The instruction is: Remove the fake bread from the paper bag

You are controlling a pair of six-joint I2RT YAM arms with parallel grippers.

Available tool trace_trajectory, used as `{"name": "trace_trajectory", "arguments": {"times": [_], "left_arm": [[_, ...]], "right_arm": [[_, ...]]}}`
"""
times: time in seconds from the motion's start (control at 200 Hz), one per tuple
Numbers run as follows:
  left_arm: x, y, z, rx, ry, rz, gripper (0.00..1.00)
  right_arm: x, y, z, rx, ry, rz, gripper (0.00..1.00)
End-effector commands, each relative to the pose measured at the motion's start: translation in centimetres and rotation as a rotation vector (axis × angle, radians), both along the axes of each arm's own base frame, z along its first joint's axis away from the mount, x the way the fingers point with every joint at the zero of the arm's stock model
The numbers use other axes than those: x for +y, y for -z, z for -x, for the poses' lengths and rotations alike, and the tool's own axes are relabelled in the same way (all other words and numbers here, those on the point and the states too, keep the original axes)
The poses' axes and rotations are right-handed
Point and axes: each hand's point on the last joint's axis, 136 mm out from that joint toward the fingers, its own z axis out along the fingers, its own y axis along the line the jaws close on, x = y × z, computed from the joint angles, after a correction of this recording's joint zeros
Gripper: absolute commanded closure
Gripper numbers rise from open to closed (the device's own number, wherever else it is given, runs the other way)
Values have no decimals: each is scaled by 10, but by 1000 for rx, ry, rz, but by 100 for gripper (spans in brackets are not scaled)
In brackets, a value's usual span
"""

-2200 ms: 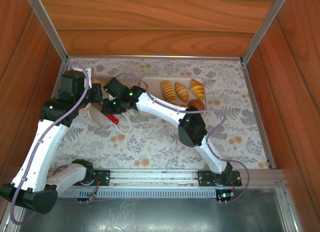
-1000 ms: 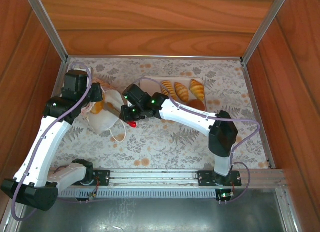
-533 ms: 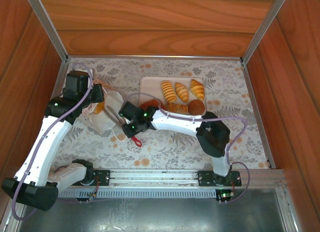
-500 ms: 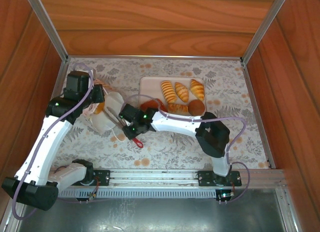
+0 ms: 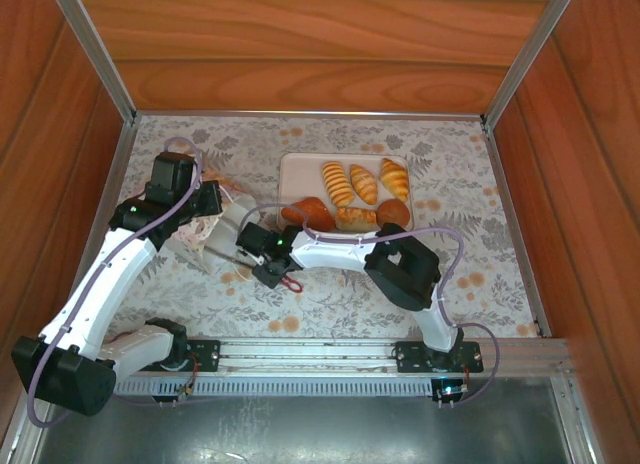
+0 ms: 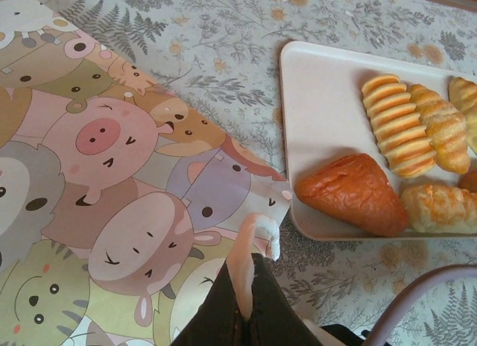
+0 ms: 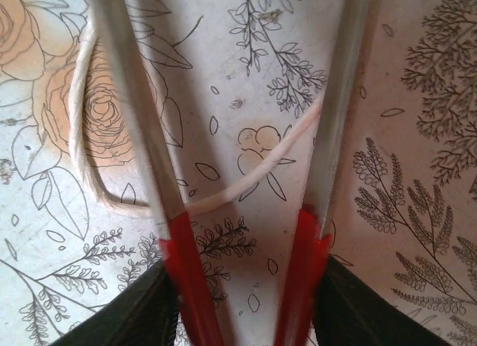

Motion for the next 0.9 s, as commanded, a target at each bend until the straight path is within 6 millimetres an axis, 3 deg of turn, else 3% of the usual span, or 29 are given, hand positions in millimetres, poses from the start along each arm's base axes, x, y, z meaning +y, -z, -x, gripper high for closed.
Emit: {"name": "trace_trajectory", "arguments": {"times": [0.0, 0.375, 0.48, 0.535, 0.61, 0.705, 0.895], "left_arm": [[-1, -10, -4, -44, -7, 11, 100], [2, -17, -5, -66, -19, 5, 100], [2, -20, -6, -71, -19, 6, 100], [2, -21, -6, -75, -21, 5, 100], [3, -23, -7, -80, -23, 3, 100], [4, -26, -8, -89, -32, -3, 100], [7, -35, -10, -111, -42, -9, 100]], "right_arm": [[-10, 14, 2, 18, -13, 88, 49], [-30, 50, 11, 81, 4, 212, 40], [-34, 56, 13, 96, 6, 242, 41], [-34, 54, 12, 91, 13, 239, 47], [-28, 39, 8, 78, 24, 207, 53], [-16, 5, 2, 37, 41, 119, 60], [10, -70, 4, 45, 80, -143, 59]]}}
